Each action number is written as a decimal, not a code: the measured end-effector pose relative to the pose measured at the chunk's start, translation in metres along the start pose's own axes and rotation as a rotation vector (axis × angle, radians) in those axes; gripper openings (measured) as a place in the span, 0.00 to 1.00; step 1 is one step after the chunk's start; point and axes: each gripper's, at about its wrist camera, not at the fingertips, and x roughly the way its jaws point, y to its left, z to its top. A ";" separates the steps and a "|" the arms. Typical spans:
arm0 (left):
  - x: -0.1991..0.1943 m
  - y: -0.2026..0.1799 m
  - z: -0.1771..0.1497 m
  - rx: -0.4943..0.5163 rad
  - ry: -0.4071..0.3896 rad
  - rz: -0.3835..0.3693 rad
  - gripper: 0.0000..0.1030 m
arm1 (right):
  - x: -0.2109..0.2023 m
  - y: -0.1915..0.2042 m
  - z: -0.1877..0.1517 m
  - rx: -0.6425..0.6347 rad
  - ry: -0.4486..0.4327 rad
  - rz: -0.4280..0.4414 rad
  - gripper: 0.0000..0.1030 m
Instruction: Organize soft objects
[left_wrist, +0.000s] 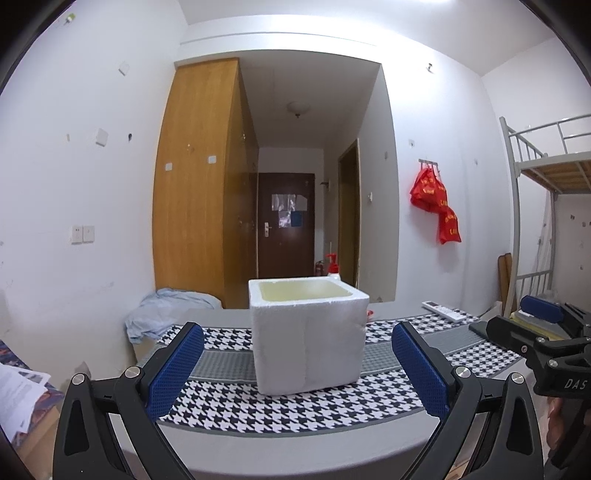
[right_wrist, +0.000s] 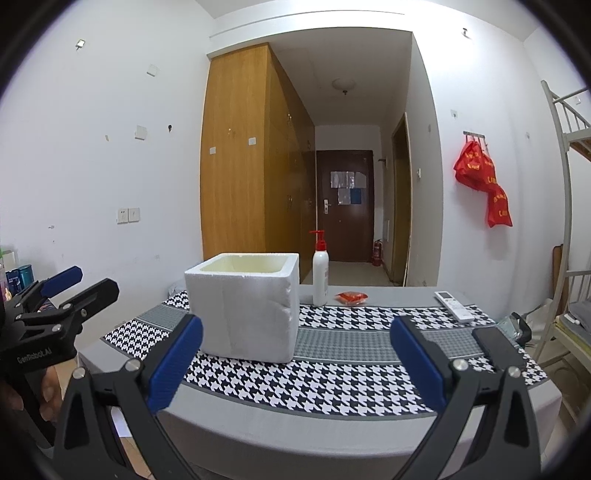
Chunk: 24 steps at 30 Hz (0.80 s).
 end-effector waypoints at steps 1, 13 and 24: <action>0.000 0.000 -0.002 0.003 0.002 0.002 0.99 | 0.000 0.001 -0.001 0.000 0.001 -0.001 0.99; -0.001 0.003 -0.011 0.000 0.018 0.007 0.99 | 0.004 0.003 -0.006 0.006 0.021 0.006 0.99; -0.006 0.006 -0.009 0.004 0.019 0.004 0.99 | -0.005 0.010 -0.008 -0.002 0.010 0.010 0.99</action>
